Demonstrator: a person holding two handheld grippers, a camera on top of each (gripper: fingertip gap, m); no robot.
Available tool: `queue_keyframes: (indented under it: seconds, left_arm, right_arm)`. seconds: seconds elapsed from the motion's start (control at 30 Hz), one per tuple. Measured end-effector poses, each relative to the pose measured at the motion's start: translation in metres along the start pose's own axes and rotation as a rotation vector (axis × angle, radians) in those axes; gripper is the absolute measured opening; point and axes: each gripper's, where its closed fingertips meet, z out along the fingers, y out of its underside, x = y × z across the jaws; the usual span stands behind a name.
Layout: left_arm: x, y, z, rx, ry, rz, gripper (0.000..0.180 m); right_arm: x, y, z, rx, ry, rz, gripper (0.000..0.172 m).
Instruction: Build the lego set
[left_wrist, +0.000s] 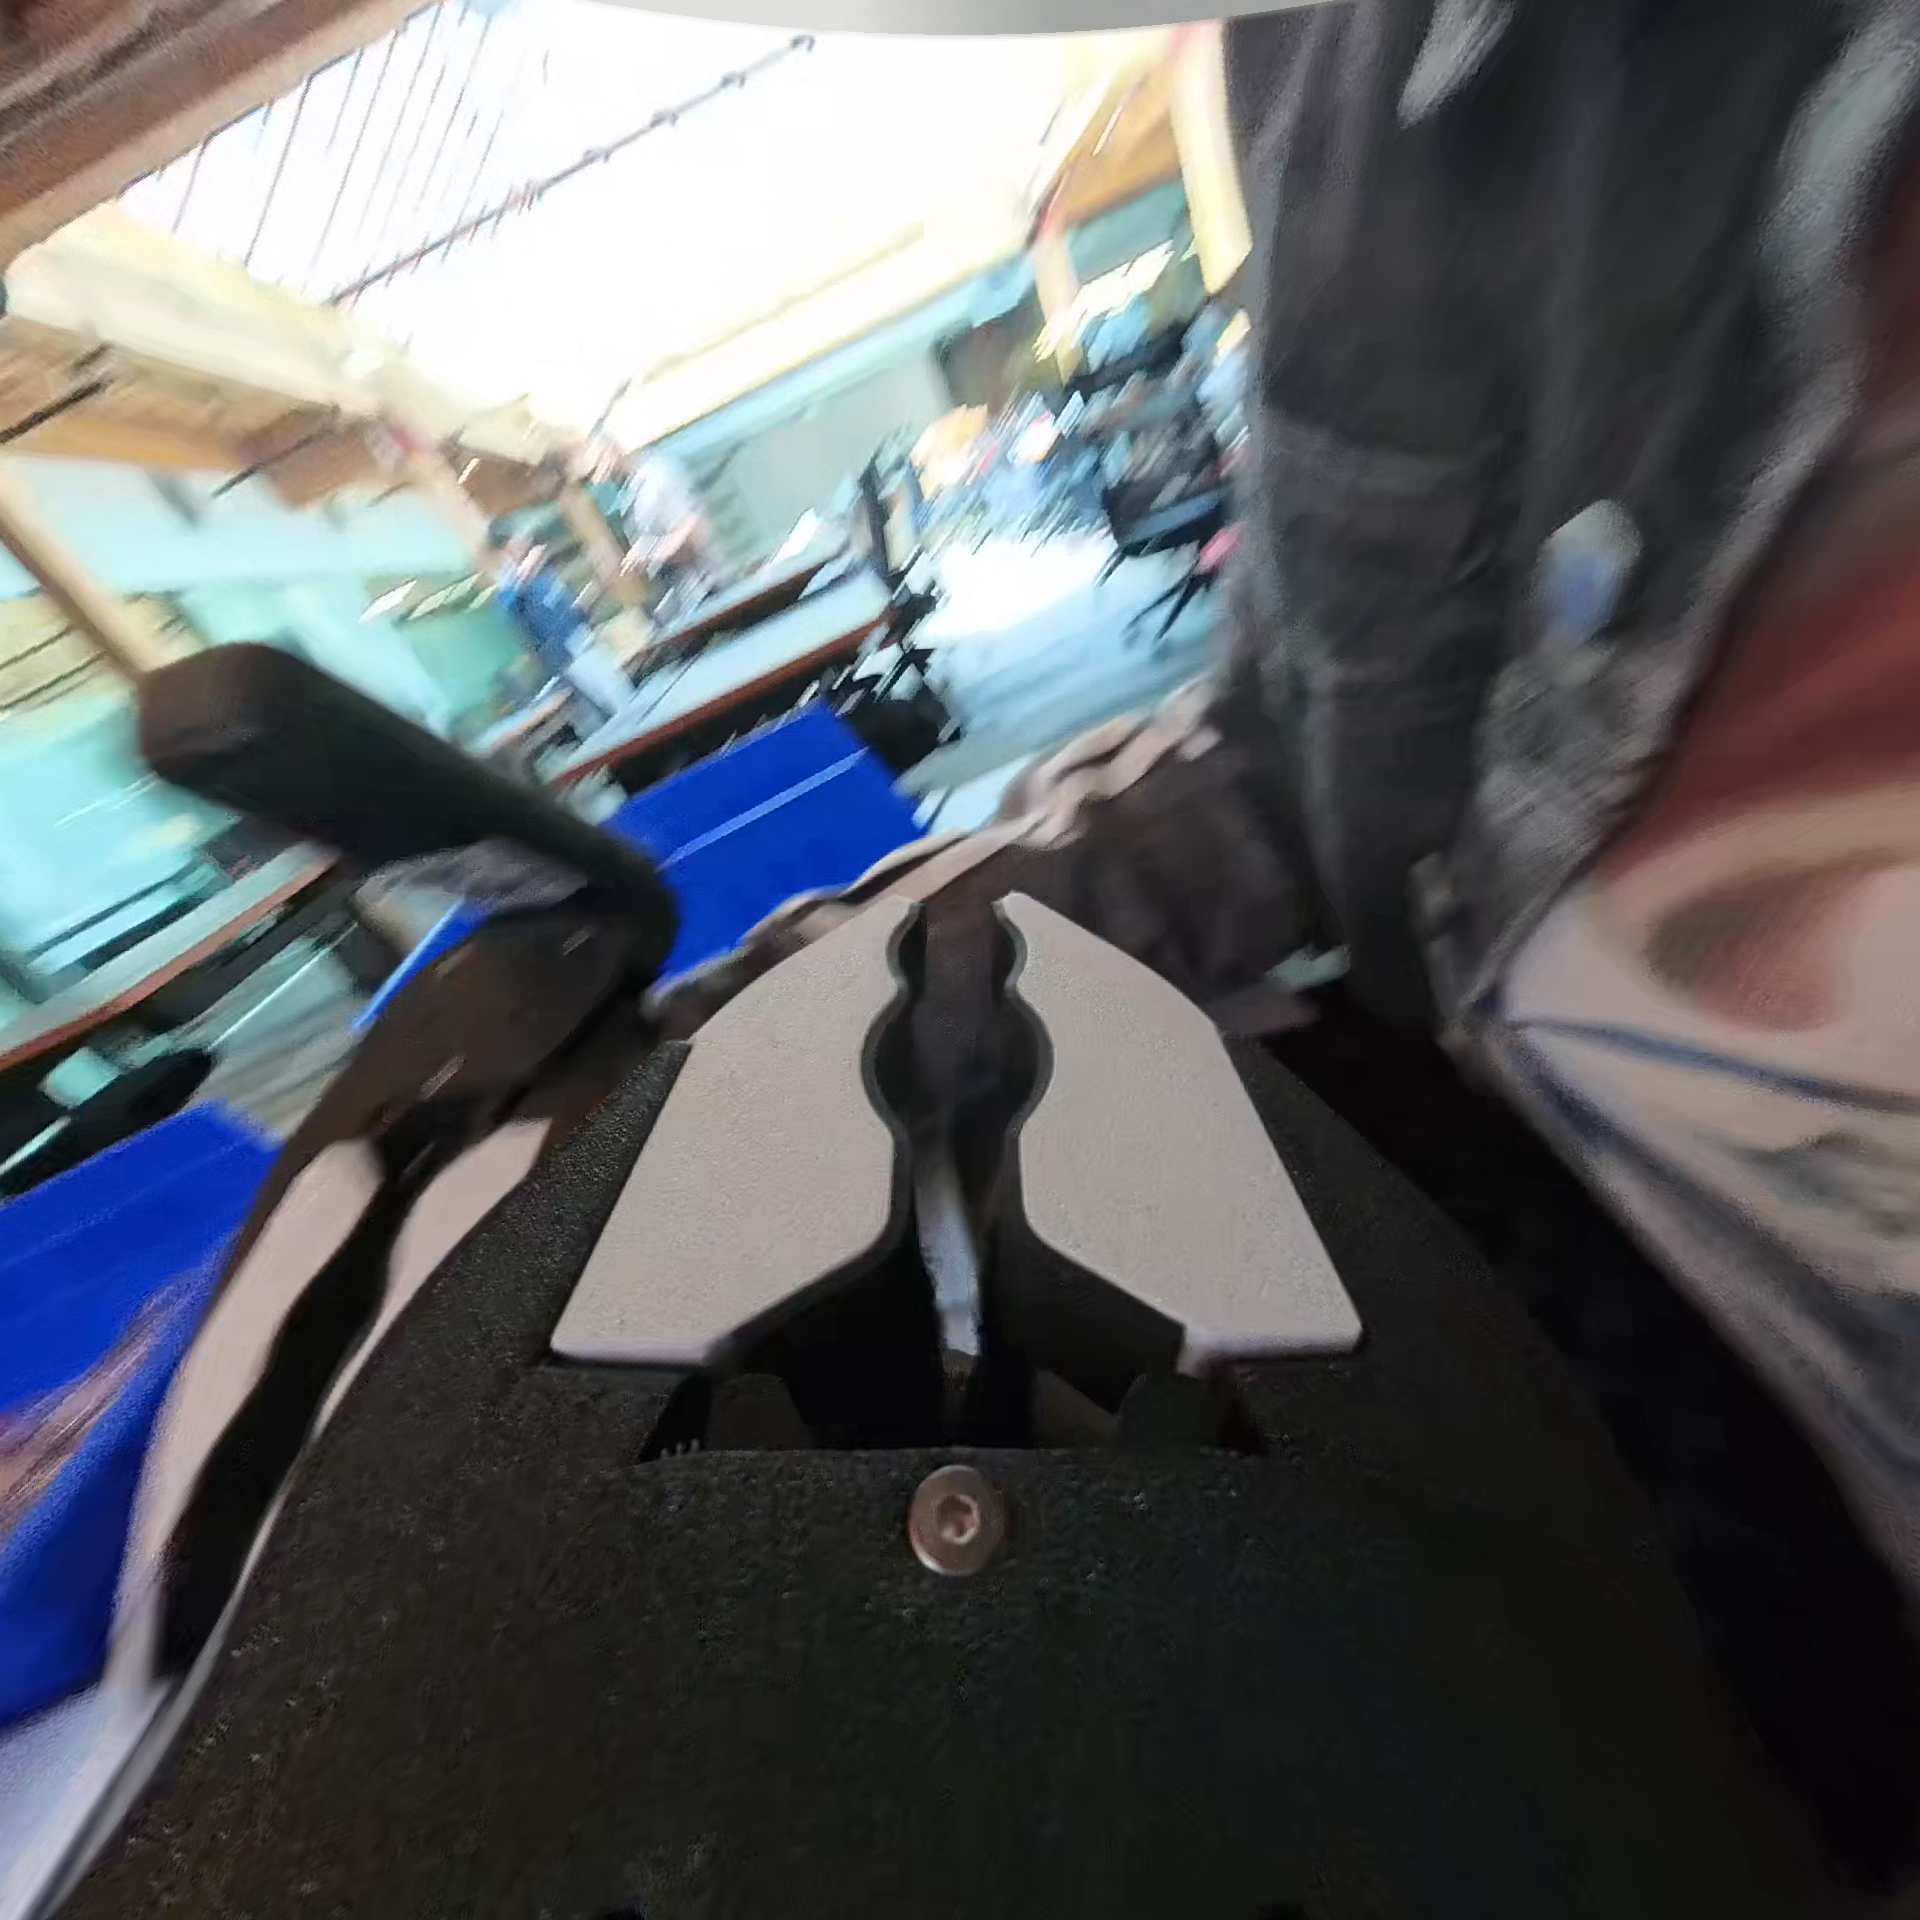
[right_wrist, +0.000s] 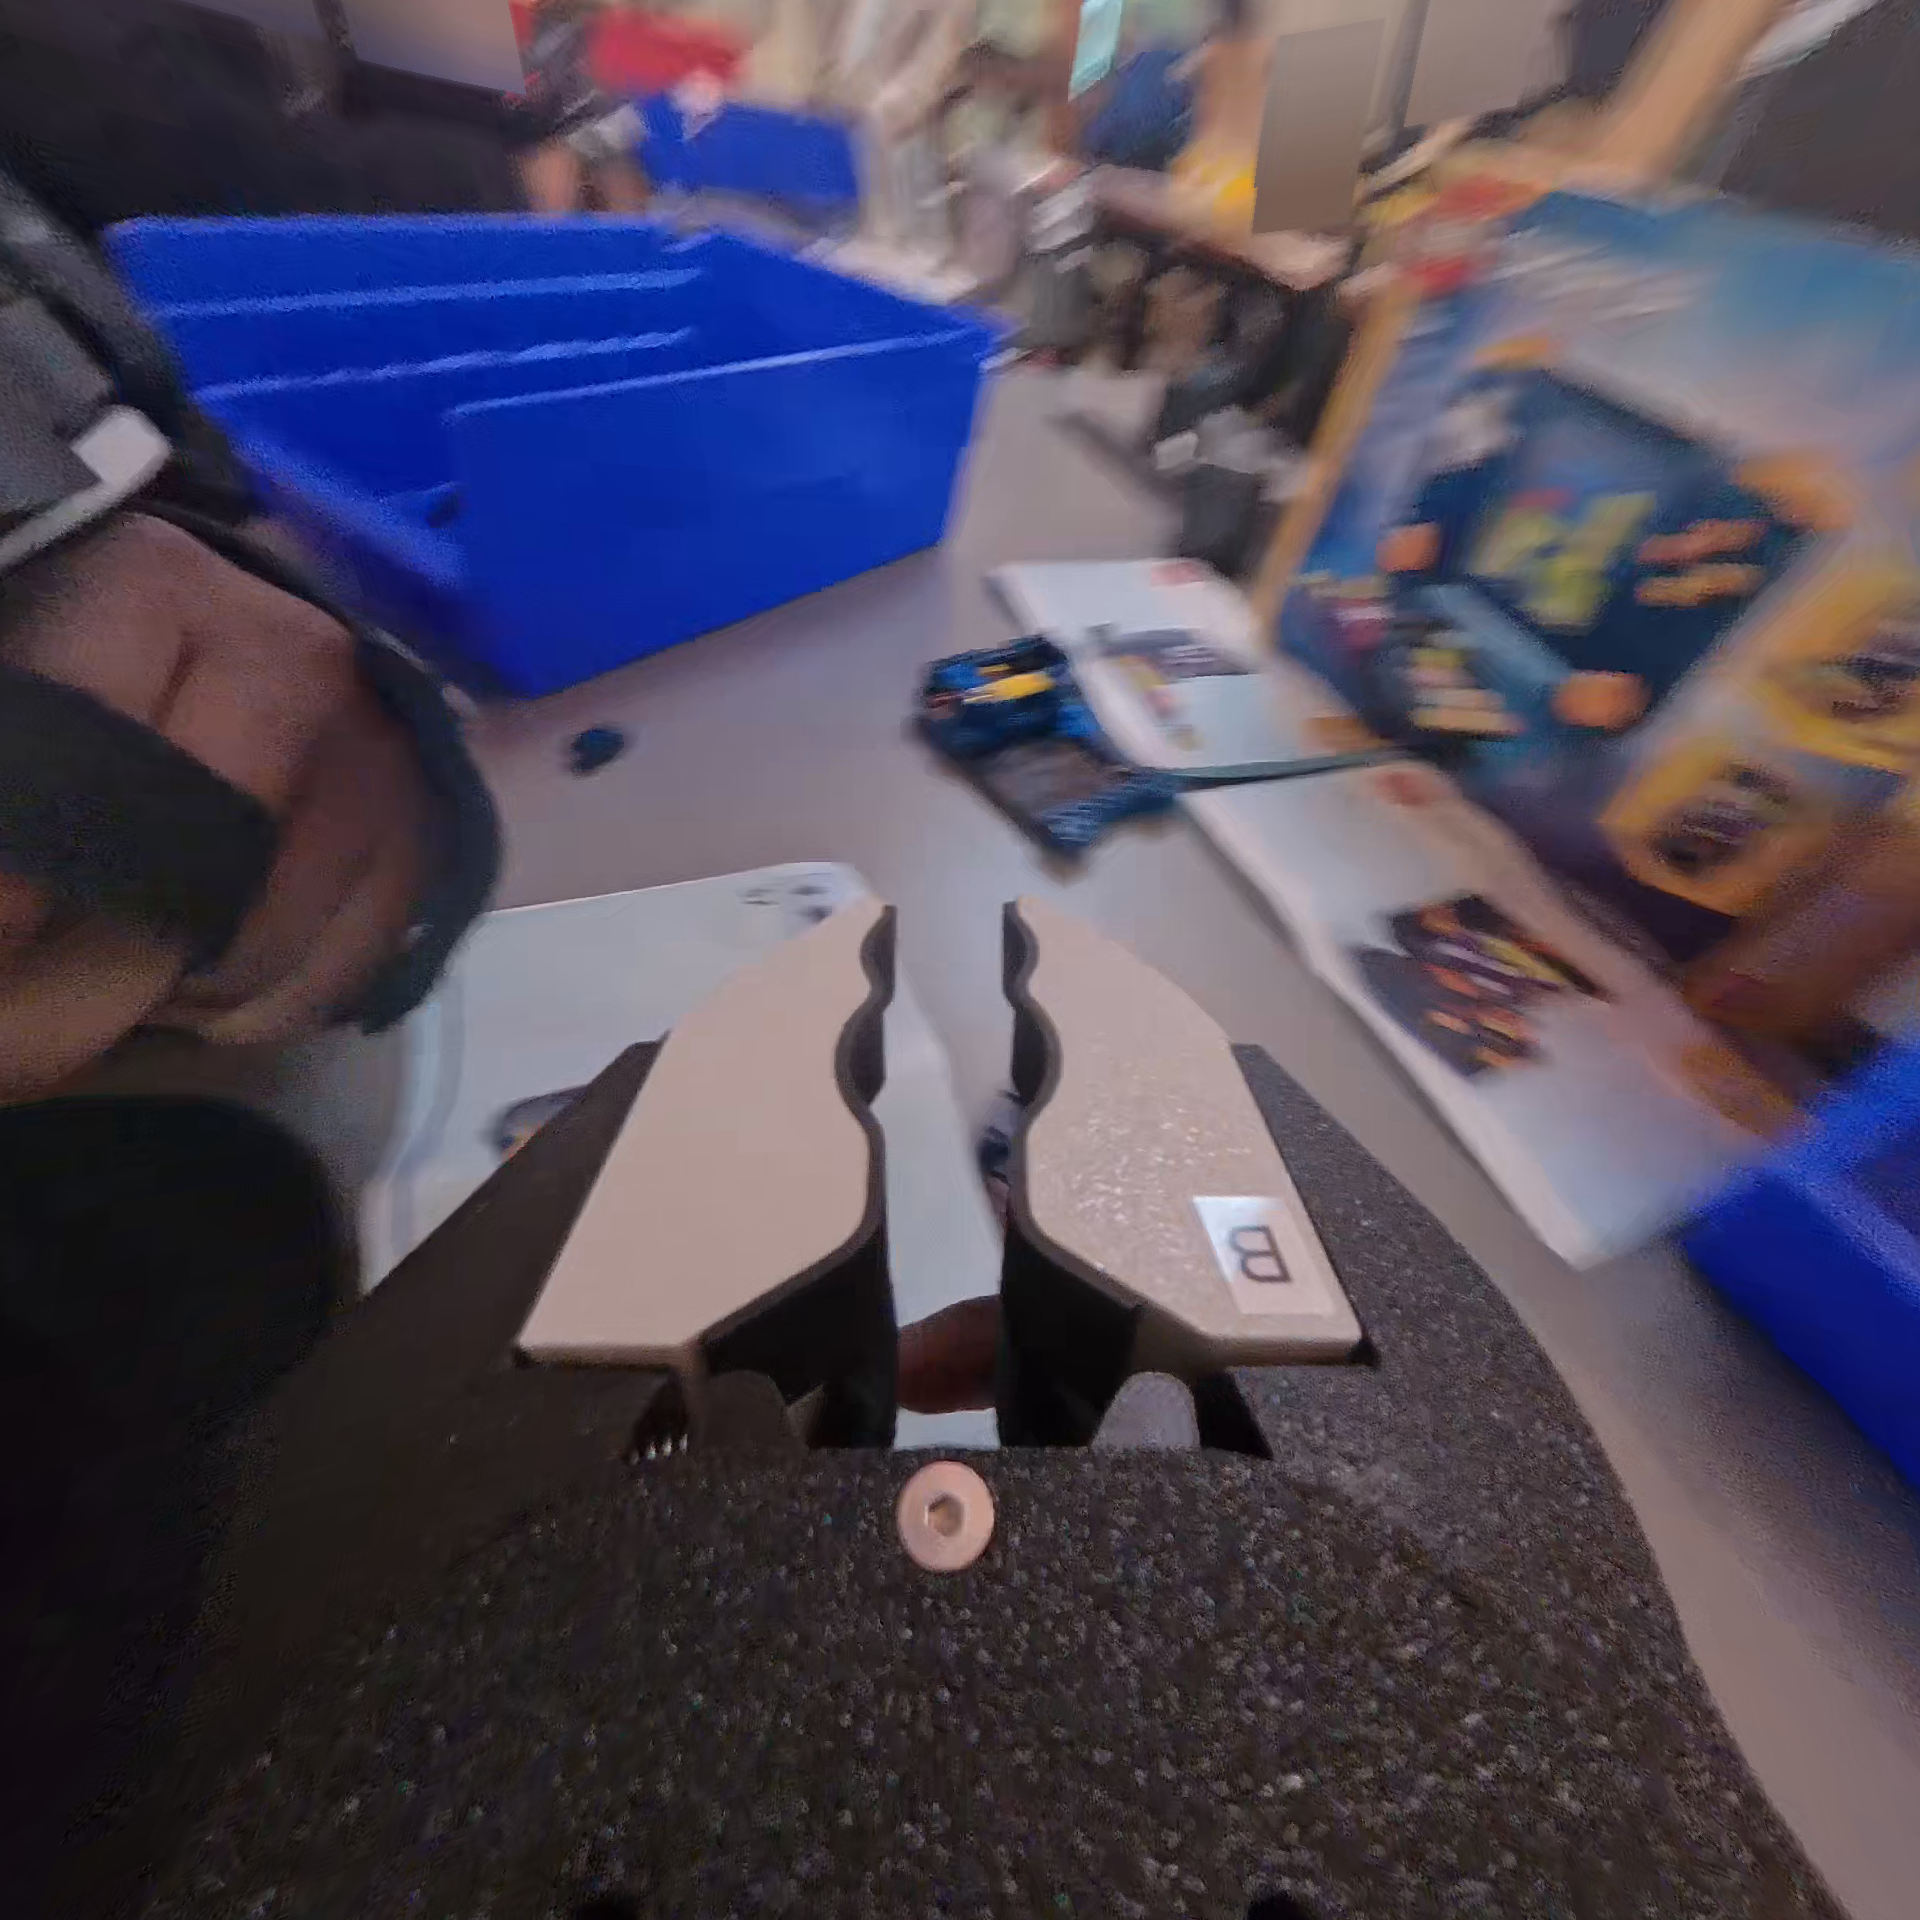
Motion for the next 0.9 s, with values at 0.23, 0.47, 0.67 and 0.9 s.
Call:
queue_keyframes:
  seconds: [0.23, 0.47, 0.67, 0.9]
  left_arm:
    - [0.036, -0.037, -0.004, 0.221, 0.173, -0.032, 0.025]
    - [0.031, -0.037, -0.009, 0.223, 0.153, -0.023, 0.026]
    - [0.005, -0.038, -0.015, 0.238, -0.009, 0.005, 0.026]
    - [-0.104, -0.031, -0.085, 0.16, -0.738, 0.145, 0.021]
  right_arm:
    - [-0.086, -0.003, 0.1, -0.374, -0.541, -0.174, 0.041]
    - [-0.128, 0.025, 0.163, -0.445, -0.729, -0.374, 0.035]
    - [-0.105, 0.007, 0.153, -0.374, -0.636, -0.35, 0.023]
    - [0.022, -0.083, 0.051, 0.2, -0.224, 0.482, 0.023]
